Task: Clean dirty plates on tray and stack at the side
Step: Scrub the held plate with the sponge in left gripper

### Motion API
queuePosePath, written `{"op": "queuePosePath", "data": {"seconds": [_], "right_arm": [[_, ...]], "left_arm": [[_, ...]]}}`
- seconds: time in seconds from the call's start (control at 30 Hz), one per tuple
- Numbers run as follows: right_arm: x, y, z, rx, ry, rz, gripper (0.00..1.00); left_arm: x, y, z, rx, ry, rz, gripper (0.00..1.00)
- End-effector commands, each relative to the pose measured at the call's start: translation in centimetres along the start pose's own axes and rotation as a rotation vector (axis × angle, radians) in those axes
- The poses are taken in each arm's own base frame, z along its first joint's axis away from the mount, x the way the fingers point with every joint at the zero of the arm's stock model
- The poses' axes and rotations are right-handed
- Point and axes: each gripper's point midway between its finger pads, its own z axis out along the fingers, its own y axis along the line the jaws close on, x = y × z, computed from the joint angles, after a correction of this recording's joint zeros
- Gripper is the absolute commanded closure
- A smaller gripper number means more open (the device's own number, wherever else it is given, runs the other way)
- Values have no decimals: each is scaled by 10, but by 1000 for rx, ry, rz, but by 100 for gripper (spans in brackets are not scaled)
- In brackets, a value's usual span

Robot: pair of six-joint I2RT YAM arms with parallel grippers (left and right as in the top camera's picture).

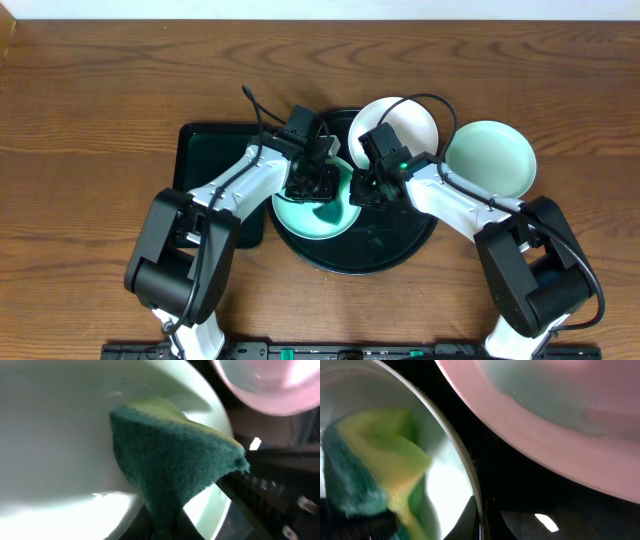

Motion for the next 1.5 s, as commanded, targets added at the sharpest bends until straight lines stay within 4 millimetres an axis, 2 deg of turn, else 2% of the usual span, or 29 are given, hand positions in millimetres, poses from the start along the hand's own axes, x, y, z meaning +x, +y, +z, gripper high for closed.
{"op": "queuePosePath", "data": {"seconds": [0.0,0.1,0.17,0.33,0.37,0.4,0.53,0.63,0.7,0.77,0.83,0.93,0.97,1.0,1.07,1.17,1.23,1.3,1.47], "right_arm": [[13,-9,13,29,48,3,99],[13,-9,13,29,48,3,99],[13,-9,13,29,48,3,99],[12,-9,13,26,44,2,99],[11,-8,13,25,42,1,99],[11,-8,13,25,42,1,99],[11,-8,13,25,42,1,99],[11,-8,13,25,42,1,99],[11,-8,13,25,42,1,99],[11,-8,13,24,43,1,99],[12,-8,13,22,44,1,99],[12,-8,13,22,44,1,99],[12,-8,13,22,44,1,99],[12,-8,13,22,44,1,99],[12,-8,13,22,44,1,99],[12,-8,13,22,44,1,99],[12,-8,13,22,44,1,99],[12,-8,13,22,44,1,99],[11,-8,13,22,44,1,99]], "left_arm": [[-15,67,-10,-358,-133,-204,93],[-12,98,-25,-546,-197,-335,93],[-2,111,-33,-626,-201,-403,93],[25,112,-34,-660,-94,-419,93],[40,99,-27,-608,1,-366,93],[47,89,-22,-562,52,-324,93],[69,33,-1,-276,225,-118,93],[77,-10,5,-34,290,52,93],[77,-25,6,54,291,126,92],[70,-25,8,56,259,143,93],[60,-21,9,33,222,155,93],[39,3,10,-99,134,152,93],[30,17,9,-183,95,128,93],[16,45,1,-344,24,72,93],[2,77,-14,-536,-70,-15,93],[-10,107,-37,-729,-201,-149,93],[-13,115,-46,-787,-261,-219,93],[-10,114,-45,-780,-258,-243,93],[20,98,-30,-703,-106,-229,93]]}}
